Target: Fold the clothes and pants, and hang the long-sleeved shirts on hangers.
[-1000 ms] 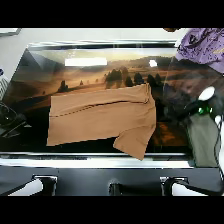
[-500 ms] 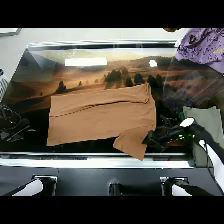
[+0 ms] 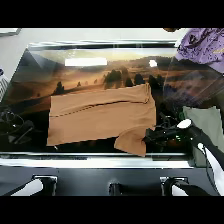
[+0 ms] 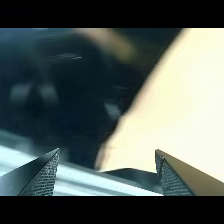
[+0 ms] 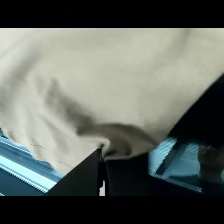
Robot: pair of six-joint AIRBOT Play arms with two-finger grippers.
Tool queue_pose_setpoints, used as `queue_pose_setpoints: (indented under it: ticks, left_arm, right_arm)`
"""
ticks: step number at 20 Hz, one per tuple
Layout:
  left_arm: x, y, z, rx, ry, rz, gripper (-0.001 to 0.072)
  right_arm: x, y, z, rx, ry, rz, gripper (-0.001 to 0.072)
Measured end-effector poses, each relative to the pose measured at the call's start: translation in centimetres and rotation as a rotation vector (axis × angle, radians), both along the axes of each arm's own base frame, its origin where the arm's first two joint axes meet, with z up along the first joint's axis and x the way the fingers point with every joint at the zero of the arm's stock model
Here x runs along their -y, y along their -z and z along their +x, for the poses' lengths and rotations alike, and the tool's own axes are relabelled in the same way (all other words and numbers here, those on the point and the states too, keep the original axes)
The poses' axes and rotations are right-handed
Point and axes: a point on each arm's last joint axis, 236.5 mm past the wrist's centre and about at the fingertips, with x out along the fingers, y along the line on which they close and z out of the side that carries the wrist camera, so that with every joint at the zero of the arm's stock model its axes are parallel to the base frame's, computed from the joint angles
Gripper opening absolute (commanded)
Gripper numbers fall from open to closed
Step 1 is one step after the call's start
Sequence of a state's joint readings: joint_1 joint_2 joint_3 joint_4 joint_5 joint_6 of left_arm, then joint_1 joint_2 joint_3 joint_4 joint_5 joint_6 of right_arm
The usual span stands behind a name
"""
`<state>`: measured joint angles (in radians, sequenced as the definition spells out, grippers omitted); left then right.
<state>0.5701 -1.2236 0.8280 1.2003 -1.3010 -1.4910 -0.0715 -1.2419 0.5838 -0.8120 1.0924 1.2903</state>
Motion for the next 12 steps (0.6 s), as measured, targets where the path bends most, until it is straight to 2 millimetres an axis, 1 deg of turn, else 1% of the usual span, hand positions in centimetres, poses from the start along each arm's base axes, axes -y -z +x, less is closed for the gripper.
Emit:
queue_pose_setpoints:
  ticks: [2, 5, 7, 12]
  left_arm:
    - [1.8, 1.2, -0.5, 0.025, -0.023, -0.116, 0.0674]
    - [3.5, 2.6, -1.0, 0.054, -0.046, -0.205, 0.0674]
    - [4.0, 3.1, -1.1, 0.067, -0.058, -0.229, 0.0674]
    - [4.6, 3.5, -1.1, 0.078, -0.068, -0.261, 0.0673]
  right_arm:
    - [0.0, -0.9, 0.4, 0.034, 0.009, -0.003, 0.0030]
    - [0.1, -2.1, 0.9, 0.078, 0.021, -0.007, 0.0030]
    - [0.1, -2.5, 1.0, 0.092, 0.028, -0.008, 0.0030]
    - [0.0, -2.9, 1.1, 0.099, 0.036, -0.005, 0.0030]
